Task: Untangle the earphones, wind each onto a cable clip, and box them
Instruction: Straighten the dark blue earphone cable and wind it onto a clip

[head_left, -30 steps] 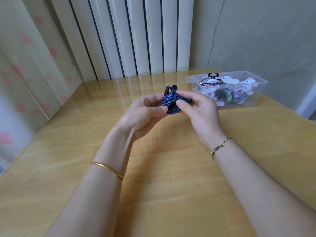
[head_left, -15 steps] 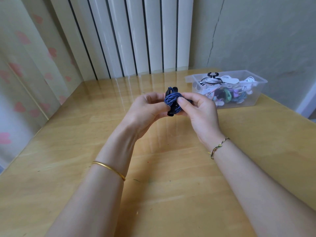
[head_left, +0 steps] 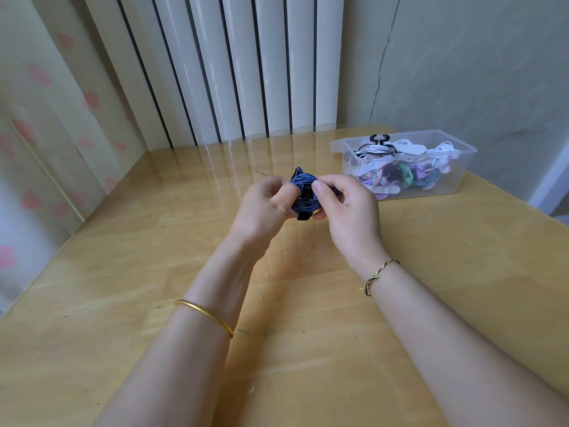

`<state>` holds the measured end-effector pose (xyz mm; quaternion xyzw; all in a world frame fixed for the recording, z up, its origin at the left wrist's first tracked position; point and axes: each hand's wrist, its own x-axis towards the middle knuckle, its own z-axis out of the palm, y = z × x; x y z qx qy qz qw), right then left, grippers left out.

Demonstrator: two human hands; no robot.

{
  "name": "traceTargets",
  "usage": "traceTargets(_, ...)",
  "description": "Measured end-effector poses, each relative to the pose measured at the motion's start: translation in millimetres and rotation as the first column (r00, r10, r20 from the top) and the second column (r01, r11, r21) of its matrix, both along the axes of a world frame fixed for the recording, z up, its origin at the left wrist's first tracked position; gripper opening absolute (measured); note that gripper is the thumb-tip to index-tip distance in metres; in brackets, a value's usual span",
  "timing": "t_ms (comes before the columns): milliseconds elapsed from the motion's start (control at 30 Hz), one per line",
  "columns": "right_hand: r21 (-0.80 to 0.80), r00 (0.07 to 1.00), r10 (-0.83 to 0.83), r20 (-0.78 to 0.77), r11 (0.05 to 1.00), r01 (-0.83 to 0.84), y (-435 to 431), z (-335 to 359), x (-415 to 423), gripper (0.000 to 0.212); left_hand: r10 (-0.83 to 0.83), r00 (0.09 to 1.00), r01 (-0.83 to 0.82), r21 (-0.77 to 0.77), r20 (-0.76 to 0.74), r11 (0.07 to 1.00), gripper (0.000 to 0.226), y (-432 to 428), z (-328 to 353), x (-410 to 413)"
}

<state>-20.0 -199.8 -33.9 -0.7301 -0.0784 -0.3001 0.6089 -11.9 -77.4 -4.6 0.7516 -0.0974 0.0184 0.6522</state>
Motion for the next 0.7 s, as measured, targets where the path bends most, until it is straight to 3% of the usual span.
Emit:
traceTargets(200, 0.005, 0.999, -0.024, 0.038, 1.0, 0.024, -0.1, 1.5, 1.6, 0.029, 0.034, 0.999, -0.034, -0.016, 0.005, 0.999, 0.016, -4.6, -0.7, -0.8)
traceTargets(400, -0.109, 0.994, -0.081, 0.08, 0.99, 0.089, -1.7, 0.3, 3.3, 0.02, 0.025, 1.0, -0.025, -0.021, -0.012, 0.999, 0.022, -8.6, -5.0, 1.9)
traceTargets(533, -0.113, 0.993, -0.077, 0.088, 0.99, 0.086, -3.1, 1.6, 2.7, 0.02, -0.07, 0.994, 0.064, -0.077, -0.08, 0.995, 0.011, -6.7, 2.3, -0.5)
traceTargets(700, -0.09, 0.994, -0.078, 0.08, 0.992, 0.085, -3.8, 2.6, 1.9, 0.019, -0.024, 0.999, 0.025, 0.028, -0.029, 0.999, 0.014, -3.8, 2.4, -0.4)
